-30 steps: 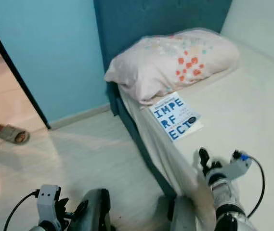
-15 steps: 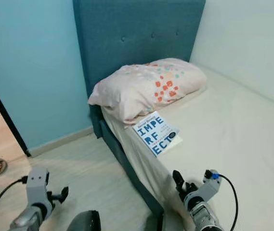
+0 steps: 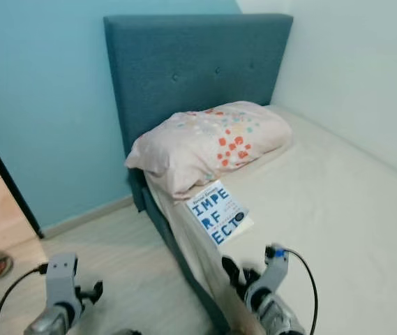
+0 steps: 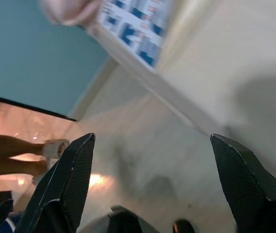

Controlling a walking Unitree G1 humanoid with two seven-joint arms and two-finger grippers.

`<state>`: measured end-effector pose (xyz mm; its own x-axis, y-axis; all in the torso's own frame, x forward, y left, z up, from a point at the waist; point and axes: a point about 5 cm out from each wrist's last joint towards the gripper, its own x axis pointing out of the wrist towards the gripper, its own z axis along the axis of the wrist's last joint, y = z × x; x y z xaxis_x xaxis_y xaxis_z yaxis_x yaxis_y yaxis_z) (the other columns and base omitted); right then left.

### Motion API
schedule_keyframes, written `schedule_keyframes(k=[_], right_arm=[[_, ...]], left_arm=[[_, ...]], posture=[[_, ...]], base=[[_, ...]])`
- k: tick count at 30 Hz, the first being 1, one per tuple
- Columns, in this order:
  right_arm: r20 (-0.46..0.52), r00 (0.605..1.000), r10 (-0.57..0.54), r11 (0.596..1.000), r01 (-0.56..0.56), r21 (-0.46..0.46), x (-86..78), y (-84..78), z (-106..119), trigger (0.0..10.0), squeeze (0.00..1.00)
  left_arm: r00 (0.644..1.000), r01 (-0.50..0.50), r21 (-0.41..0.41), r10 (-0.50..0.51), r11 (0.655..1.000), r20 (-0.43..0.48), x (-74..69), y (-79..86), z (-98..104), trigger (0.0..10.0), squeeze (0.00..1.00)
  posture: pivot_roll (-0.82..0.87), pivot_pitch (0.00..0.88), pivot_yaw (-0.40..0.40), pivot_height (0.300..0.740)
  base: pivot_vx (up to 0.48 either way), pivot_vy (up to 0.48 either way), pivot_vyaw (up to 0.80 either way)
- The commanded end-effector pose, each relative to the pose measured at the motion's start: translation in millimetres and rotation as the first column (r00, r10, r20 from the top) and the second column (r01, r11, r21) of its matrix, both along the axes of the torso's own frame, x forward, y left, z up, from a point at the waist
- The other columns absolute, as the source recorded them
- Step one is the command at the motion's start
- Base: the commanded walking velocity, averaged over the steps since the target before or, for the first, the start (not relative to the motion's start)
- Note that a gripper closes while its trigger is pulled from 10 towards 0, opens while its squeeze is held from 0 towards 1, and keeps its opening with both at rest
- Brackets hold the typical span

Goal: Clean up the room

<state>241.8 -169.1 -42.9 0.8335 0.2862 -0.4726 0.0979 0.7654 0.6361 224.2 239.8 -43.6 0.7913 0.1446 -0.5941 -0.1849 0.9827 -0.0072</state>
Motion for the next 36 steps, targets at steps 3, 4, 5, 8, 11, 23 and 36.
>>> schedule_keyframes(k=[3,4,5,8,11,23,36], right_arm=[[-0.171,0.984,-0.054,0.996,0.041,-0.08,-31.3,-11.9,-23,10.0,0.0],[-0.203,0.977,-0.067,0.994,0.048,-0.097,-38.2,-14.6,-27,10.0,0.0],[-0.203,0.977,-0.067,0.994,0.048,-0.097,-38.2,-14.6,-27,10.0,0.0],[-0.301,0.948,-0.102,0.987,0.058,-0.152,-62.7,-23.2,-40,10.0,0.0],[-0.371,0.921,-0.12,0.98,0.051,-0.191,-84.3,-29.8,-49,10.0,0.0],[-0.367,0.925,-0.101,0.976,0.022,-0.215,-81.4,-32.7,-47,10.0,0.0],[-0.368,0.929,-0.052,0.962,-0.053,-0.269,-71.0,-28.2,-44,10.0,0.0]], left_arm=[[0.983,-0.018,0.016,0.021,1.0,-0.185,-40.6,3.3,-26,10.0,0.0],[0.976,-0.021,0.02,0.025,1.0,-0.218,-48.7,4.0,-30,10.0,0.0],[0.976,-0.021,0.02,0.025,1.0,-0.218,-48.7,4.0,-30,10.0,0.0],[0.95,-0.026,0.039,0.037,0.999,-0.31,-72.6,6.0,-41,10.0,0.0],[0.935,-0.048,0.043,0.06,0.998,-0.351,-86.8,7.6,-46,10.0,0.0],[0.939,-0.054,0.055,0.069,0.997,-0.338,-77.8,6.6,-43,10.0,0.0],[0.944,-0.022,0.04,0.034,0.999,-0.327,-70.3,-4.9,-43,10.0,0.0]], posture=[[0.12,0.0,-0.122,0.669],[0.11,0.0,-0.117,0.674],[0.11,0.0,-0.117,0.674],[0.11,0.0,-0.121,0.684],[0.11,0.0,-0.128,0.694],[0.1,0.0,-0.126,0.728],[0.1,0.0,-0.14,0.74]], base=[[0.0,0.0,0.0],[0.0,0.0,0.0],[0.0,0.0,0.0],[0.0,0.0,0.0],[0.0,0.0,0.0],[-0.04,0.0,0.0],[0.0,0.0,0.0]])
